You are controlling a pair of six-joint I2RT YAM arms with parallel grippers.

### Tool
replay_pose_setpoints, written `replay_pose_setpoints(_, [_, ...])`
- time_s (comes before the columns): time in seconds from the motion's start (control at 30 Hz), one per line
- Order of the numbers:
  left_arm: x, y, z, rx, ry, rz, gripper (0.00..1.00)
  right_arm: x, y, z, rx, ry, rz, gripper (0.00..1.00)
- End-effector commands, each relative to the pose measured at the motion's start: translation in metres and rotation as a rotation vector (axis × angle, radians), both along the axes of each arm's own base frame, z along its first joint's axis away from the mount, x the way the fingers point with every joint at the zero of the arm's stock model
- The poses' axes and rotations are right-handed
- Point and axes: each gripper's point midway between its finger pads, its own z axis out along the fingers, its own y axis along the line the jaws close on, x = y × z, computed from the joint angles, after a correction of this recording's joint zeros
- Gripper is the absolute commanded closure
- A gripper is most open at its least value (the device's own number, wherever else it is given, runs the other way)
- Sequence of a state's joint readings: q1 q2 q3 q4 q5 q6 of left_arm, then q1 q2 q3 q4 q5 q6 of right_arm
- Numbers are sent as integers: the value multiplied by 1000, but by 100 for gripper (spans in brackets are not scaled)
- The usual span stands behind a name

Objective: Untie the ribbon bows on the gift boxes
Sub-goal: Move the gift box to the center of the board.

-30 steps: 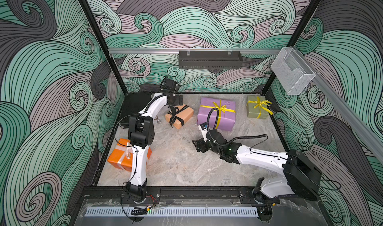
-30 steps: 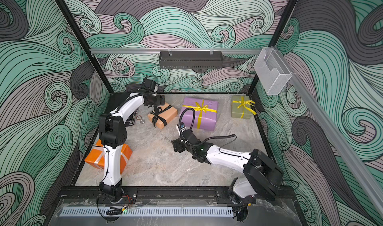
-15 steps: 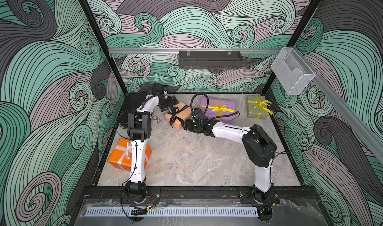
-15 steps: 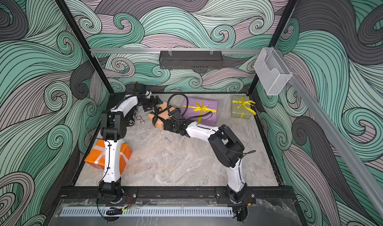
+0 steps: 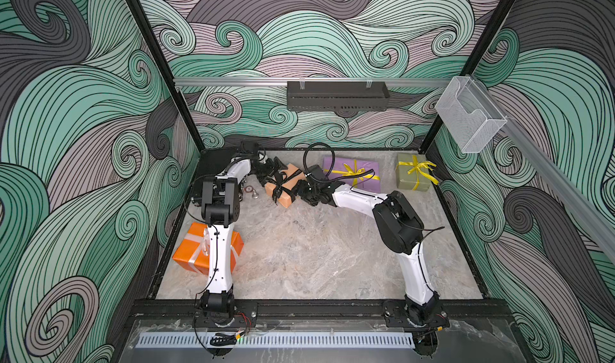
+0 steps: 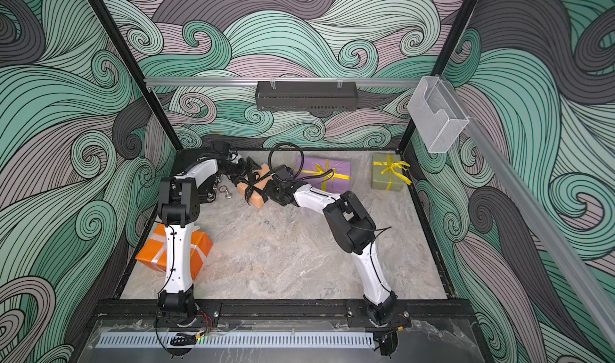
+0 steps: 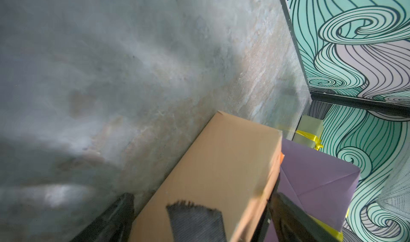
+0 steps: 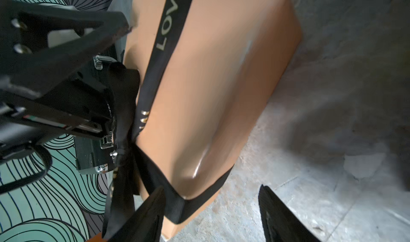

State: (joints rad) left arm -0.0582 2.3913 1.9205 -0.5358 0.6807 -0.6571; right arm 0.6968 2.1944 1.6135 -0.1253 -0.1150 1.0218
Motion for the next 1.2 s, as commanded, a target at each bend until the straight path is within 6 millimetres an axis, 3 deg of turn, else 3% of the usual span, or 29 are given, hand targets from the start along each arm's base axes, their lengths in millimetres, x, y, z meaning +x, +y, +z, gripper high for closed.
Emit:
replay_pose_setpoints(0.0, [-5,-4,23,-54,-15,8,4,2,4,-1,-5,14,40,31])
replay_pose_setpoints(0.13, [-17,-8,26,-83,11,15,5,2,5,-7,7,33,66,32])
replay_pose_setpoints(0.43, [-64,-27,36,-67,49,-21,6,-28,-5,-6,-13,55,153,36])
replay_pose_setpoints(0.77, [-162,-50,33,-42,56,14,6,-109,-30,3,-63,56,317,36])
replay_pose_setpoints(0.97, [-206,-58,30,7,32,36,6,-156,-40,-4,-100,66,433,35])
replay_pose_setpoints(1.17, [-238,-58,30,23,5,53,5,-179,-58,-6,-169,30,489,33])
